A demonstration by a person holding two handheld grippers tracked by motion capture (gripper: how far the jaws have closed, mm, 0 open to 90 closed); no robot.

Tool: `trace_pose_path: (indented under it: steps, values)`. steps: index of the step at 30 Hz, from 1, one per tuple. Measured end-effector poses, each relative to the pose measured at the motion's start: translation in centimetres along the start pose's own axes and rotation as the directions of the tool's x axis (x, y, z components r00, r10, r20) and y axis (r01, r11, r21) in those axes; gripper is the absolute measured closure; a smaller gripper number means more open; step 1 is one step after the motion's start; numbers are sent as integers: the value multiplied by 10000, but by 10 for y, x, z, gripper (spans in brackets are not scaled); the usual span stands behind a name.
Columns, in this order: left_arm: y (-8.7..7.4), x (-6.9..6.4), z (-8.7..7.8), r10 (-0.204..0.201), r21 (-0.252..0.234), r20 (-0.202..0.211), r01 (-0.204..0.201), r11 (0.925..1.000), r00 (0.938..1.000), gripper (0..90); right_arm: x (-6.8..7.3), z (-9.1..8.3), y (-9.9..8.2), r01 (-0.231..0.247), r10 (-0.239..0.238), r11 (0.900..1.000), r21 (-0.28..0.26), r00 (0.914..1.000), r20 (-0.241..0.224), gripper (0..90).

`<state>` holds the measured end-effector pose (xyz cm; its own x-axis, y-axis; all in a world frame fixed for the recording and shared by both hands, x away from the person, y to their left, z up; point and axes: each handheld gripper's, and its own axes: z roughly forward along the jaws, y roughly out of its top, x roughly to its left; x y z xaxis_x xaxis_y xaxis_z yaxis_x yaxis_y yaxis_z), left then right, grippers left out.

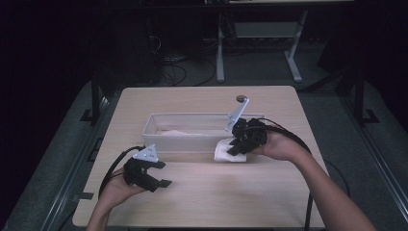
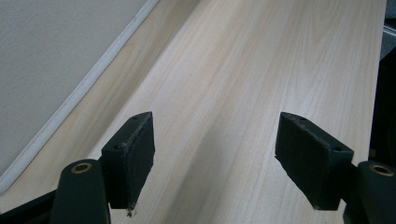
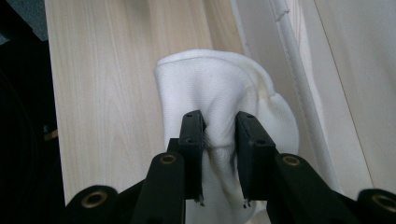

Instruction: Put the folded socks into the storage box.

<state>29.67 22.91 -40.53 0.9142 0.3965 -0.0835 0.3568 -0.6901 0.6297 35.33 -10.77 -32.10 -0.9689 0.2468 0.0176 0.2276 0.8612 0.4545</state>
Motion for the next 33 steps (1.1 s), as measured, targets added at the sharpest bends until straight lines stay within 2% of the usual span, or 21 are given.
trace_pose_path:
  steps: [19, 33]
  values:
    - [-3, 3, -1, -13, -28, 27, 13, 10000, 10000, 278, -23, -24, -3, -274, 271, 9996, 95, 9990, 362, 734]
    - [-9, 6, -3, -243, -91, -16, 243, 9997, 9997, 277, -50, -33, -9, -621, 615, 9980, 108, 9969, 493, 734]
